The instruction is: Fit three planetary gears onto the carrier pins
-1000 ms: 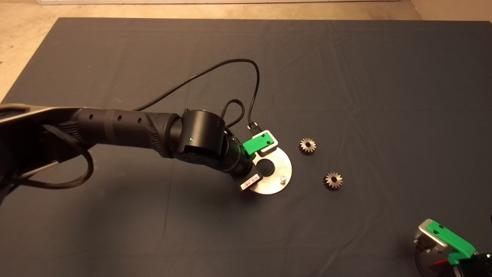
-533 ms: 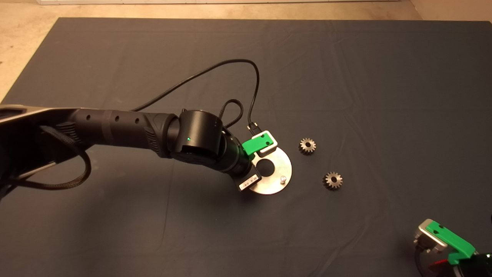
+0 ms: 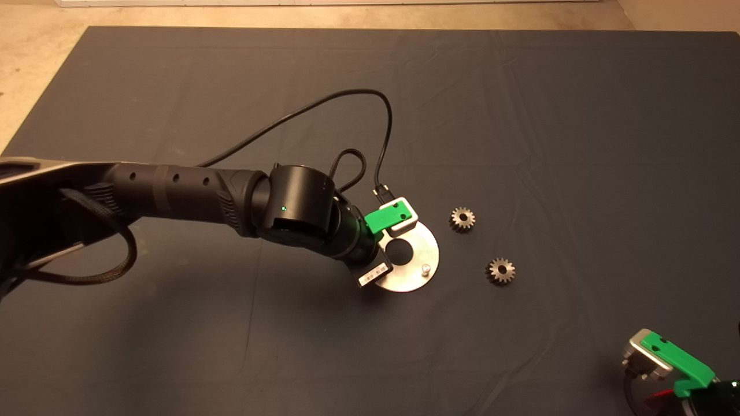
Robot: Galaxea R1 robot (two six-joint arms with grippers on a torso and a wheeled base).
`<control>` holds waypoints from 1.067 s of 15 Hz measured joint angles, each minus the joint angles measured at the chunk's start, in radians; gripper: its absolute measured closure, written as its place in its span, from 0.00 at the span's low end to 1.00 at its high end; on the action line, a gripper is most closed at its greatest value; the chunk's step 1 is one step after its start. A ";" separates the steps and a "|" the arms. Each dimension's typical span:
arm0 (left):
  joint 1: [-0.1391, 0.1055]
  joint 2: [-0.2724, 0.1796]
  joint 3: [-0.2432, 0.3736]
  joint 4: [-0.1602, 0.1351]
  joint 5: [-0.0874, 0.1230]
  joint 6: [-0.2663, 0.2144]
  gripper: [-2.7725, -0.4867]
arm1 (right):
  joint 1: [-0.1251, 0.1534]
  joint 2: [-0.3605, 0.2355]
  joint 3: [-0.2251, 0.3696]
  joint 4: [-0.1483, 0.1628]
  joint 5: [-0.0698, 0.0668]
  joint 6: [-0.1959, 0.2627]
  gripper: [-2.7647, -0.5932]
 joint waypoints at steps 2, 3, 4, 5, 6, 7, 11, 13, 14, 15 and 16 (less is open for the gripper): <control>-0.001 0.000 -0.002 -0.002 -0.001 0.000 0.93 | 0.000 0.000 0.000 0.000 0.000 0.000 0.26; -0.005 0.000 -0.004 -0.007 0.001 0.000 0.93 | 0.000 0.000 0.000 0.000 0.000 0.000 0.26; -0.010 0.000 -0.008 -0.011 0.005 0.000 0.93 | 0.000 0.000 0.000 0.000 0.000 0.000 0.26; -0.015 -0.002 -0.011 -0.013 0.018 0.000 0.93 | 0.000 0.000 0.000 0.000 0.000 0.000 0.26; -0.019 -0.007 -0.015 -0.014 0.018 0.000 0.93 | 0.000 0.000 0.000 0.000 0.000 0.000 0.26; -0.021 -0.008 -0.015 -0.015 0.021 0.000 0.93 | 0.000 0.000 0.000 0.000 0.001 0.000 0.26; -0.022 -0.008 -0.016 -0.016 0.021 0.000 0.93 | 0.000 0.002 0.000 0.000 0.000 0.000 0.26; -0.022 -0.007 -0.017 -0.017 0.021 0.000 0.93 | 0.000 0.004 0.000 0.000 0.001 0.000 0.26; -0.022 -0.005 -0.017 -0.017 0.020 0.000 0.93 | 0.000 0.005 0.000 0.000 0.003 0.000 0.26; -0.022 -0.005 -0.018 -0.017 0.015 0.000 0.93 | 0.000 0.005 0.000 0.000 0.004 0.000 0.26; -0.023 -0.004 -0.021 -0.018 0.007 0.000 0.93 | 0.000 0.005 0.000 0.000 0.004 0.000 0.26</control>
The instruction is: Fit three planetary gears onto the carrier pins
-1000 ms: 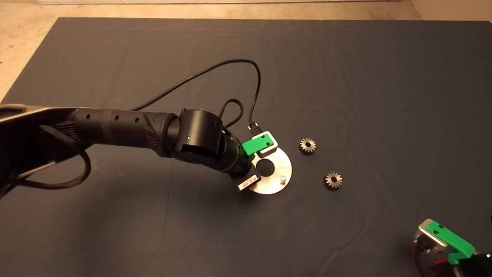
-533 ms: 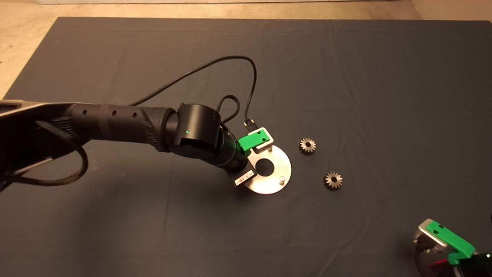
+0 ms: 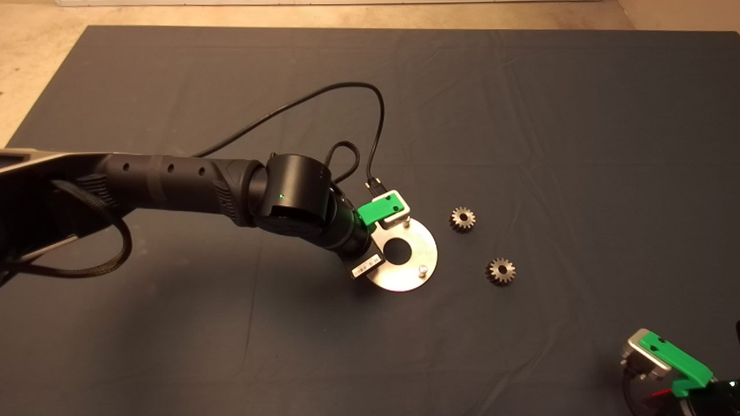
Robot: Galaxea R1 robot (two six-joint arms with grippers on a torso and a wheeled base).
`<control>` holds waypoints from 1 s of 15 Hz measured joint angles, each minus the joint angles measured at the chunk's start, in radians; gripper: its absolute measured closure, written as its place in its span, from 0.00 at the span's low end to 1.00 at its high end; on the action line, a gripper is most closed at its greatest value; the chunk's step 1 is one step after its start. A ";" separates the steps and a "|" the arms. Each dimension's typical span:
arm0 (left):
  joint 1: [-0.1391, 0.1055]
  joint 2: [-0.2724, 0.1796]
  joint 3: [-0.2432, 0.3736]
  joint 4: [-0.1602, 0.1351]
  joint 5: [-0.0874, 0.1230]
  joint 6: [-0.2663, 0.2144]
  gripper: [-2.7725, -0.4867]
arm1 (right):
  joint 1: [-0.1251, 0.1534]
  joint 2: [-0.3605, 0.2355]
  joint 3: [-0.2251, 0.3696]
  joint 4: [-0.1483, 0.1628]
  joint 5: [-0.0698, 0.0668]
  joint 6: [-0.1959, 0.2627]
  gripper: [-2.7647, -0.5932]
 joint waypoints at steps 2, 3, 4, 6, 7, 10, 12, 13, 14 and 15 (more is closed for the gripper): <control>0.000 0.002 -0.002 0.000 -0.001 0.000 0.93 | 0.000 0.000 0.000 0.000 0.004 0.000 0.26; 0.000 0.002 -0.002 0.000 -0.001 0.000 0.93 | 0.000 0.000 0.000 0.000 0.003 0.000 0.26; 0.000 0.002 -0.002 0.000 -0.001 0.000 0.93 | 0.000 0.001 0.000 0.000 0.004 0.000 0.26; 0.000 0.003 -0.002 -0.004 -0.001 0.000 0.93 | 0.000 0.005 0.000 0.000 0.006 0.000 0.26; -0.001 0.003 -0.002 -0.008 -0.001 0.000 0.93 | 0.000 0.008 0.000 0.000 0.007 0.000 0.26; 0.001 0.006 -0.003 -0.019 -0.006 0.000 0.93 | 0.000 0.009 0.000 0.000 0.010 0.000 0.26; 0.001 0.007 -0.005 -0.023 -0.008 0.000 0.93 | 0.000 0.009 0.000 0.000 0.010 0.000 0.26; 0.001 0.007 -0.005 -0.026 -0.014 0.000 0.93 | 0.000 0.009 0.000 0.000 0.010 0.000 0.26; 0.002 0.007 -0.006 -0.028 -0.019 0.000 0.93 | 0.000 0.009 0.000 0.000 0.011 0.000 0.26; 0.003 0.006 -0.006 -0.029 -0.027 0.000 0.93 | 0.000 0.010 0.000 0.000 0.011 0.000 0.26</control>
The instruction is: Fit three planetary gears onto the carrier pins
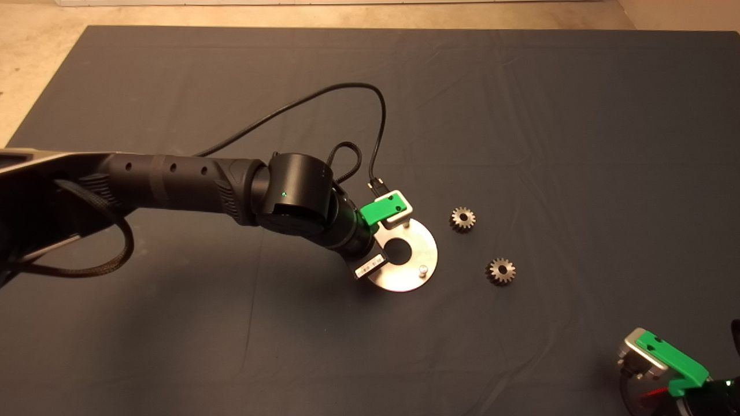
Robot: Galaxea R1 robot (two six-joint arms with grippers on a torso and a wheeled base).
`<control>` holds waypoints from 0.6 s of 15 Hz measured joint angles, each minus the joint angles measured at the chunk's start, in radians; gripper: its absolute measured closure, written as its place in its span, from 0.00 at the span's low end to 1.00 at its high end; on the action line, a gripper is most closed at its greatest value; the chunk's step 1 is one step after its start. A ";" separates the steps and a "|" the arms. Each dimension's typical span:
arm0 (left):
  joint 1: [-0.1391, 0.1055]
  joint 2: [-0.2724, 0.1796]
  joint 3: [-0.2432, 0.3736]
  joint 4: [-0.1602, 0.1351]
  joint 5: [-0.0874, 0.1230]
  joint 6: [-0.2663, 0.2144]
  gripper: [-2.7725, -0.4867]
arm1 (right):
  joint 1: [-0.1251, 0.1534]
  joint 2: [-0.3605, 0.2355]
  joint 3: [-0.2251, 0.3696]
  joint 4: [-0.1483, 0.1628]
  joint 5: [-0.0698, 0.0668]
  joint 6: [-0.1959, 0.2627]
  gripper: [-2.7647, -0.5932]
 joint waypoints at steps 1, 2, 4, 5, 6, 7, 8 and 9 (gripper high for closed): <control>0.000 -0.001 -0.001 -0.003 -0.009 0.000 0.93 | 0.000 0.001 0.000 0.000 0.000 0.000 0.26; 0.000 -0.001 -0.001 -0.004 -0.015 0.000 0.93 | 0.000 0.002 0.000 0.000 0.000 0.000 0.26; 0.000 -0.001 -0.001 -0.008 -0.027 -0.001 0.93 | 0.000 0.002 0.000 0.000 0.000 0.001 0.26; 0.001 -0.001 -0.001 -0.009 -0.030 -0.001 0.93 | 0.002 0.002 0.000 0.000 0.000 0.001 0.26; 0.001 -0.001 -0.001 -0.010 -0.032 -0.001 0.93 | 0.002 0.002 0.000 0.000 0.000 0.001 0.26; 0.001 -0.001 -0.001 -0.011 -0.032 -0.001 0.93 | 0.002 0.002 0.000 0.000 0.000 0.002 0.26; 0.001 -0.001 -0.001 -0.011 -0.034 -0.001 0.93 | 0.002 0.002 0.000 0.000 0.000 0.003 0.26; 0.005 -0.002 -0.001 -0.011 -0.040 -0.001 0.93 | 0.002 0.002 0.000 0.000 0.000 0.004 0.26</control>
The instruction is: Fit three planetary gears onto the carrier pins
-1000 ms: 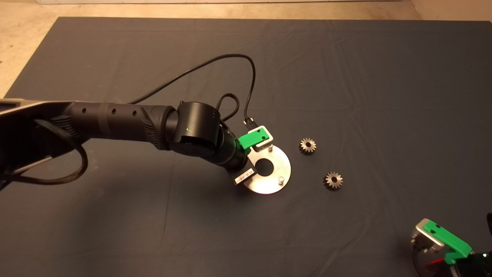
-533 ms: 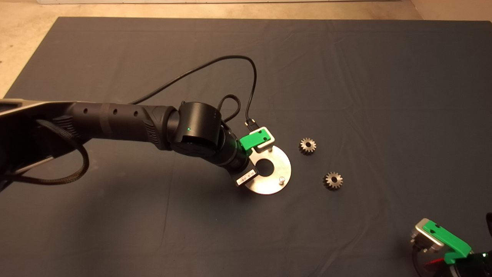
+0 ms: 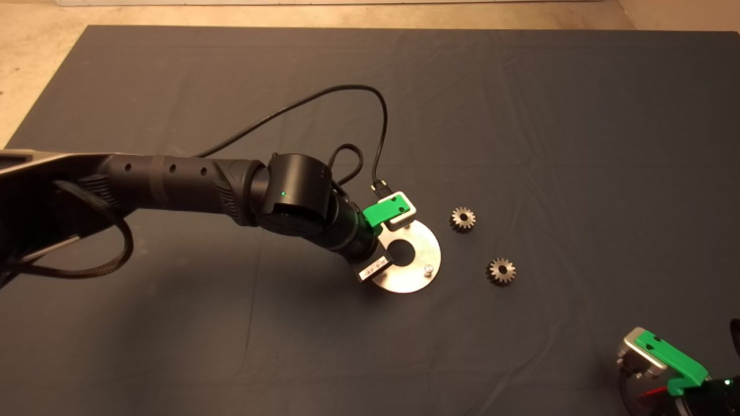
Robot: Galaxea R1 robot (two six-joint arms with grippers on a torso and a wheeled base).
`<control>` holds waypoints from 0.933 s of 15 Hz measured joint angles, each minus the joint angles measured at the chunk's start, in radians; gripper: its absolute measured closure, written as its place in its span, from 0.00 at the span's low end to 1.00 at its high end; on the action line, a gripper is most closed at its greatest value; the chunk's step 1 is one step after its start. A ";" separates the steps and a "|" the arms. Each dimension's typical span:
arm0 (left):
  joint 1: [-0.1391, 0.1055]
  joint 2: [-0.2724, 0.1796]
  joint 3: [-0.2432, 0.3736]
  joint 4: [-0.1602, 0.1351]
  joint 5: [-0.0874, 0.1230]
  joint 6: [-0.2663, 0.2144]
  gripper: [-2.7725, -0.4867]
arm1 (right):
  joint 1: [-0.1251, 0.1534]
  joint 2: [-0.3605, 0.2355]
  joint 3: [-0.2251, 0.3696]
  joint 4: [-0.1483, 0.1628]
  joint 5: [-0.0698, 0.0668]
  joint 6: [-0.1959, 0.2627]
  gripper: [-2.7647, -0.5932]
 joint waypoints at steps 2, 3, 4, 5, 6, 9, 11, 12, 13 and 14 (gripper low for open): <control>0.004 -0.005 0.000 0.000 -0.015 0.001 0.93 | 0.000 0.000 0.000 0.000 0.000 0.001 0.26; 0.007 -0.005 0.000 0.003 -0.016 0.002 0.93 | 0.000 0.000 0.000 0.000 0.000 0.001 0.26; 0.013 -0.007 0.000 0.011 -0.020 0.004 0.93 | 0.000 0.002 0.000 0.000 0.000 0.001 0.26; 0.019 -0.008 0.000 0.021 -0.032 0.006 0.93 | 0.000 0.007 0.000 0.000 0.000 0.001 0.26; 0.021 -0.007 0.000 0.028 -0.036 0.011 0.93 | 0.000 0.015 0.000 0.000 0.000 0.001 0.26; 0.023 -0.007 0.000 0.034 -0.040 0.022 0.93 | 0.000 0.021 0.000 0.000 0.000 0.001 0.26; 0.023 -0.008 0.000 0.034 -0.040 0.027 0.93 | 0.000 0.021 0.000 0.000 0.000 0.001 0.26; 0.023 -0.008 0.000 0.034 -0.040 0.027 0.93 | 0.000 0.021 0.000 0.000 -0.001 0.001 0.26; 0.023 -0.008 0.000 0.034 -0.040 0.027 0.93 | 0.000 0.021 0.000 0.000 -0.001 0.001 0.26; 0.023 -0.008 0.000 0.034 -0.040 0.027 0.93 | 0.000 0.021 0.000 0.000 -0.002 0.001 0.26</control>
